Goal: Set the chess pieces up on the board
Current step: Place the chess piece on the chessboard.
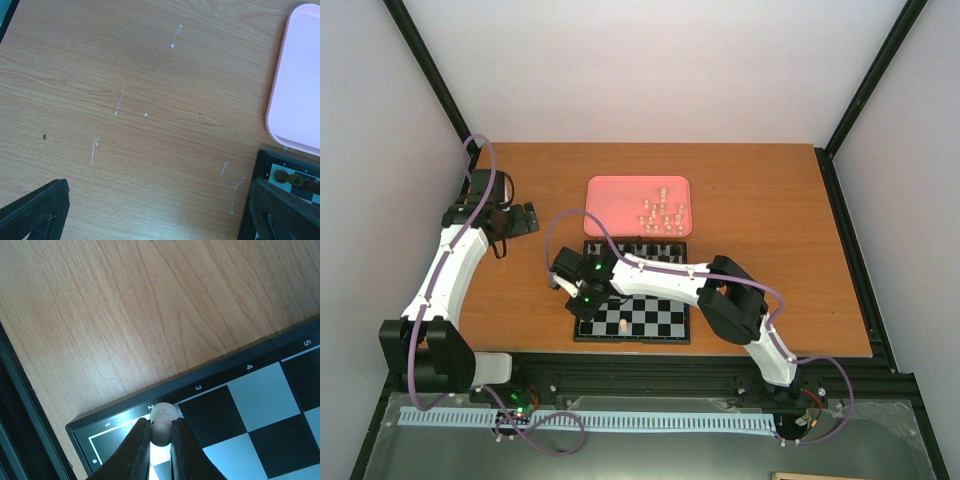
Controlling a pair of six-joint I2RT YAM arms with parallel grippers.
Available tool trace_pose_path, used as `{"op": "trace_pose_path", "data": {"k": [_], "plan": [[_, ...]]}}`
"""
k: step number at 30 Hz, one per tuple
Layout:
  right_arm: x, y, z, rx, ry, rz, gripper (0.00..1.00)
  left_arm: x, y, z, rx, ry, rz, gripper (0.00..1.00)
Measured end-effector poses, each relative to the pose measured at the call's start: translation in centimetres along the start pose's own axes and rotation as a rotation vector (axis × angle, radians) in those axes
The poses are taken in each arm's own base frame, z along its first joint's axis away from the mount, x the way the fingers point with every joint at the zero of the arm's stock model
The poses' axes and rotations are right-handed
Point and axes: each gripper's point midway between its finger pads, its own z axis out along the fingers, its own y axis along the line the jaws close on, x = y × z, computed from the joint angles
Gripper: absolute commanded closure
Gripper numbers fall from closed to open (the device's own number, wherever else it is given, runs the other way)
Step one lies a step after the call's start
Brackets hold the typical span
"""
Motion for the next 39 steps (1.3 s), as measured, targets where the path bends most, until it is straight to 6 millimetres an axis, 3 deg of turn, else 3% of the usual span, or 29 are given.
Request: {"op": "trace_pose_path", "data": {"k": [17,39], "plan": [[1.2,-0.5,0.5,0.023,0.042,0.008,0.91,0.0,0.0,0.0,0.001,0.001,0.001,0.0],[1.4,-0.5,0.5,0.02,0.035,0.007,0.9,0.4,0.1,0.2,-0.003,0.01,0.002,0.01]]}}
